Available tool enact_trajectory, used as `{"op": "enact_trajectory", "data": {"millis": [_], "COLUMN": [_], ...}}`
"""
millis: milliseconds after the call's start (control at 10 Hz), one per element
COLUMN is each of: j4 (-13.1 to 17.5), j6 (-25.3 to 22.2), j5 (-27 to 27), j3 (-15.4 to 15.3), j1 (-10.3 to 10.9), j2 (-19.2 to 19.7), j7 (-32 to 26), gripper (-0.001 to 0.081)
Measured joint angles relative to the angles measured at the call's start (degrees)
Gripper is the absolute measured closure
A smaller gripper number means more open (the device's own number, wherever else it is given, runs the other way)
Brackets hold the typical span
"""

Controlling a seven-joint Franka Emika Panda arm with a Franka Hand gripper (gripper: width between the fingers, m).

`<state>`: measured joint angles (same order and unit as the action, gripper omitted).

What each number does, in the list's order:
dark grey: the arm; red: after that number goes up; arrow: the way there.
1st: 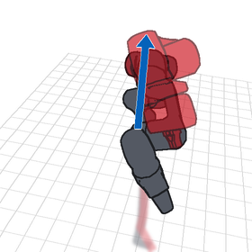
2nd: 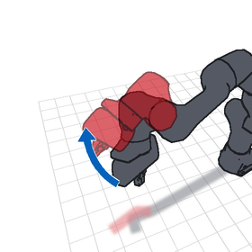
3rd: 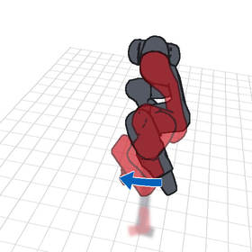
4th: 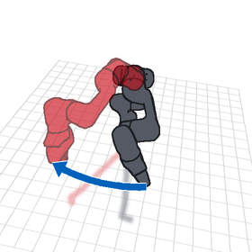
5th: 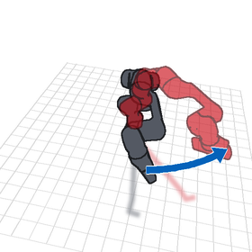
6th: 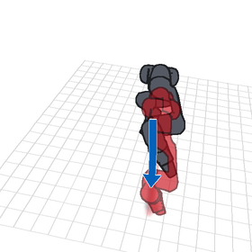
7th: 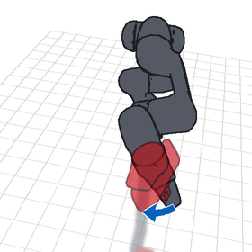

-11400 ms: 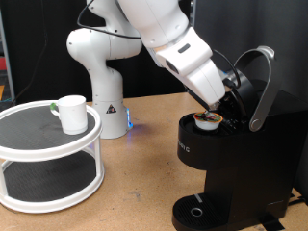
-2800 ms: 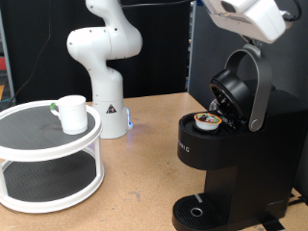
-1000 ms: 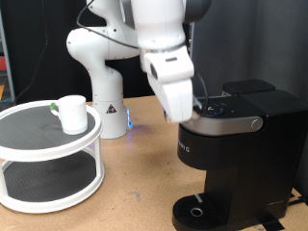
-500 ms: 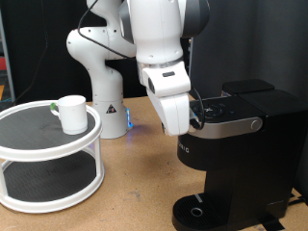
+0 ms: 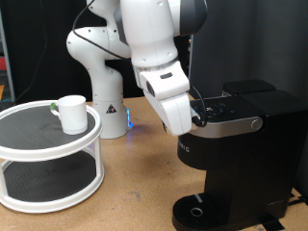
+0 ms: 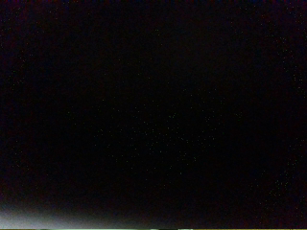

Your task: Make a cup of coffee with the keurig machine

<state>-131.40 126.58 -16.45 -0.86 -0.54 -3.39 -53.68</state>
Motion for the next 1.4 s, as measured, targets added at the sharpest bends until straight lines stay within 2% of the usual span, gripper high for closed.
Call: {"op": "enact_trajectory", "data": {"millis": [400, 700, 800, 1100, 1400], "j4": [-1.1, -2.0, -1.96, 0.13, 2.48], "j6": [-4.15, -4.47, -5.99, -11.44, -15.93], "j5": [-3.26, -12.69, -14.92, -16.36, -16.2], "j3": [1.26, 2.16, 2.7, 3.67, 4.26], "j1": [-0.14, -0.17, -0.2, -0.22, -0.28], "j2": [-1.39, -3.84, -5.07, -8.29, -9.3], "j7": [-5.68, -10.7, -11.5, -11.59, -11.07], "gripper": [0.0799, 0.0799, 0.0799, 0.0799, 0.0799]}}
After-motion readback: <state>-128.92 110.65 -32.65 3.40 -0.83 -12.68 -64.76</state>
